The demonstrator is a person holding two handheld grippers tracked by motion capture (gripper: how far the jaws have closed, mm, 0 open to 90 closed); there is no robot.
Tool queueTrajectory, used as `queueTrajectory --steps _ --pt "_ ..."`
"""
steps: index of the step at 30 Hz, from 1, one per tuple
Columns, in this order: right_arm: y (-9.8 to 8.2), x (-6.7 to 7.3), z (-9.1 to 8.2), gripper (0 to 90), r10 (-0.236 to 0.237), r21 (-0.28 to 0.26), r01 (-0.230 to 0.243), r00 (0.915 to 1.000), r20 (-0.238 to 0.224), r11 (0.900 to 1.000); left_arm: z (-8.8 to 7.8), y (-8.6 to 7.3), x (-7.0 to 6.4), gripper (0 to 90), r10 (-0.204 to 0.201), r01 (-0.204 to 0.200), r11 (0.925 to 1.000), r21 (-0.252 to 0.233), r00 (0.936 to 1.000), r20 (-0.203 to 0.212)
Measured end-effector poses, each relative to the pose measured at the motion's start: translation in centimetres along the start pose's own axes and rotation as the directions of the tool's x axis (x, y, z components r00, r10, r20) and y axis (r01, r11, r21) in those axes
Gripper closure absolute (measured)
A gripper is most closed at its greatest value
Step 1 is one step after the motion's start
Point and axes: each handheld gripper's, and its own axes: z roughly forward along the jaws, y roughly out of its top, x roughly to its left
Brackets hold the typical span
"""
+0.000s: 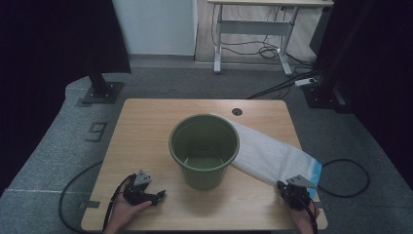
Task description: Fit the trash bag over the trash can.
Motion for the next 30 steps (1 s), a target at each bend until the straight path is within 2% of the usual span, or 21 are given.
queueTrajectory --steps 1,3,4,7,8,10,12,16,19,20,21,23,25,27,30 --pt "-0.1 0.0 -0.1 80.5 0.005 0.000 -0.005 1.0000 -0.002 1.000 0.0 0.0 0.0 14.4 -0.001 0.001 1.0000 0.000 1.0000 0.000" --pt "0.1 0.2 -0.1 61.9 0.013 -0.017 -0.013 0.9999 0.002 1.000 0.0 0.0 0.1 14.4 0.000 0.000 1.0000 -0.001 1.0000 0.000" --pt "0.4 0.6 -0.1 56.9 0.008 -0.031 -0.008 1.0000 0.005 0.999 0.0 0.1 0.1 14.4 -0.001 0.001 1.0000 0.000 1.0000 -0.001" --pt "2.1 2.2 0.5 42.9 -0.039 -0.074 0.038 0.9992 -0.012 0.997 0.1 0.1 0.1 14.4 -0.001 0.001 1.0000 0.000 1.0000 -0.002" --pt "2.6 2.7 0.7 42.4 -0.053 -0.082 0.050 0.9983 -0.024 0.995 0.1 0.1 0.1 14.4 -0.001 0.001 1.0000 0.000 1.0000 -0.002" --pt "4.3 4.2 1.6 40.9 -0.088 -0.109 0.079 0.9931 -0.077 0.991 0.1 0.1 0.1 14.5 -0.002 0.002 1.0000 0.000 1.0000 -0.002" --pt "5.7 5.3 2.9 40.8 -0.122 -0.115 0.110 0.9870 -0.105 0.987 0.1 0.1 0.1 14.5 -0.003 0.003 1.0000 0.000 1.0000 -0.003" --pt "7.5 7.0 6.1 40.7 -0.135 -0.098 0.121 0.9776 -0.161 0.988 0.1 0.1 0.1 14.5 -0.005 0.005 1.0000 0.000 1.0000 -0.004" --pt "8.3 8.0 8.0 45.1 -0.148 -0.077 0.136 0.9733 -0.175 0.988 0.1 0.1 0.2 14.5 -0.008 0.008 1.0000 -0.001 1.0000 -0.005" --pt "8.4 8.2 8.5 50.4 -0.155 -0.065 0.146 0.9737 -0.167 0.987 0.1 0.1 0.2 14.5 -0.008 0.008 1.0000 -0.001 1.0000 -0.005" --pt "8.5 8.3 8.9 59.7 -0.159 -0.052 0.152 0.9761 -0.149 0.987 0.1 0.2 0.2 14.5 -0.009 0.009 1.0000 -0.001 0.9999 -0.005" --pt "8.4 8.0 9.6 74.4 -0.135 -0.019 0.134 0.9813 -0.137 0.991 0.2 0.2 0.3 14.6 -0.012 0.012 0.9999 -0.002 0.9999 -0.009" --pt "8.2 7.4 9.6 82.1 -0.101 -0.009 0.101 0.9829 -0.154 0.995 0.1 0.2 0.3 14.5 -0.015 0.015 0.9999 -0.001 0.9998 -0.012" --pt "7.9 7.0 9.2 87.7 -0.101 0.000 0.102 0.9838 -0.148 0.995 0.2 0.2 0.3 14.5 -0.018 0.018 0.9998 -0.002 0.9997 -0.015" --pt "7.4 6.5 8.2 88.7 -0.087 0.018 0.090 0.9878 -0.129 0.996 0.2 0.2 0.3 14.6 -0.019 0.019 0.9998 -0.002 0.9997 -0.017"
